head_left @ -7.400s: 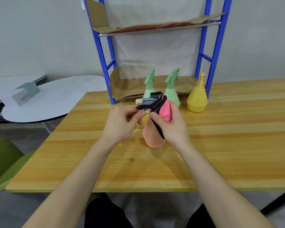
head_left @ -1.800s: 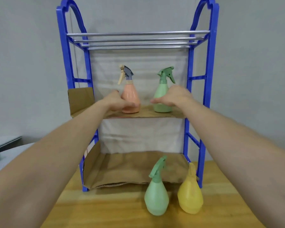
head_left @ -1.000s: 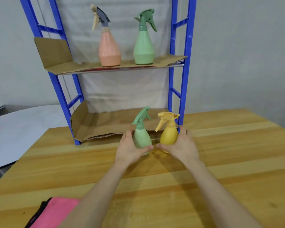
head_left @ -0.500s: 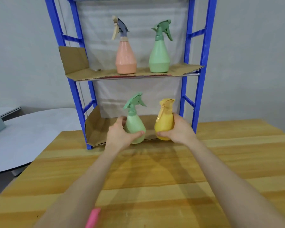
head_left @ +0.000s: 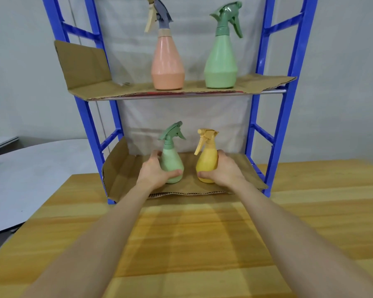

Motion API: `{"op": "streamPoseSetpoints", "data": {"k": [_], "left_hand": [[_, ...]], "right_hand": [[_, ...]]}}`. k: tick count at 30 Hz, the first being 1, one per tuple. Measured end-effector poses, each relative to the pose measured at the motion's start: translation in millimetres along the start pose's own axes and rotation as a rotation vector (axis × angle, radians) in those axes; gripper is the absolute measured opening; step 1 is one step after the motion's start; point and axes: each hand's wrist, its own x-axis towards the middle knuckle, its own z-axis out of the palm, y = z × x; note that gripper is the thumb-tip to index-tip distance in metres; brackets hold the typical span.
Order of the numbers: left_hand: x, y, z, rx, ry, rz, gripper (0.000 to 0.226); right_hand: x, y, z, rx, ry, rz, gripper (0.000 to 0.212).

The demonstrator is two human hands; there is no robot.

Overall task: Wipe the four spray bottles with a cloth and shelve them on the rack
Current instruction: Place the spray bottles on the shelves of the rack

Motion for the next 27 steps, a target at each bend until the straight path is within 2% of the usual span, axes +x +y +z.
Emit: {"op": "streamPoseSetpoints", "data": {"k": [2,5,7,10,13,16,18,20,21,23,24,27], "left_hand": [[-0.6,1.3,-2.3,-0.025,-0.033,0.002,0.117],[-7.0,8.0,-11.8,-0.016,-0.082,-0.002,0.129],[-17.3,13.3,-24.9,0.005,-0.098,-0.002,0.129],[-43.8,25.9,-57.7,0.090,-0.091,0.070,0.111],[-70.3,53.7,-100.1,0.144,-0.034,0.187,0.074],[-89.0,98.0,-143.3,0.049,0.038,0.304,0.040],[-94.4,130.8,-168.6,0.014,0.114,0.366,0.032],[-88.9,157.2,-187.0,0.083,0.234,0.408,0.032],[-80.1,167.5,-193.1,0.162,0.296,0.404,0.036],[-58.2,182.2,-196.8,0.320,0.354,0.330,0.049],[-45.7,187.4,-194.5,0.375,0.339,0.284,0.059],[-8.7,198.9,-179.9,0.423,0.254,0.188,0.084]], "right_hand": [[-1.2,-0.9,-3.0,0.014,-0.015,0.022,0.107],[-11.0,-6.6,-14.0,0.020,-0.079,0.050,0.132],[-22.4,-13.4,-28.2,-0.044,-0.128,0.062,0.135],[-41.4,-31.3,-63.2,-0.224,-0.207,0.094,0.113],[-60.1,-64.7,-113.5,-0.512,-0.322,0.089,0.066],[-76.1,-111.5,-168.9,-0.577,-0.361,0.100,0.024],[-79.0,-143.9,-202.2,-0.516,-0.236,0.082,0.017],[-74.5,-169.9,-223.7,-0.416,0.057,0.012,0.017],[-67.1,-178.0,-229.1,-0.379,0.229,-0.038,0.018],[-44.4,-186.2,-227.6,-0.291,0.469,-0.115,0.039],[-30.4,-187.8,-223.2,-0.261,0.517,-0.123,0.058],[10.7,-186.9,-204.2,-0.254,0.474,-0.030,0.110]]}}
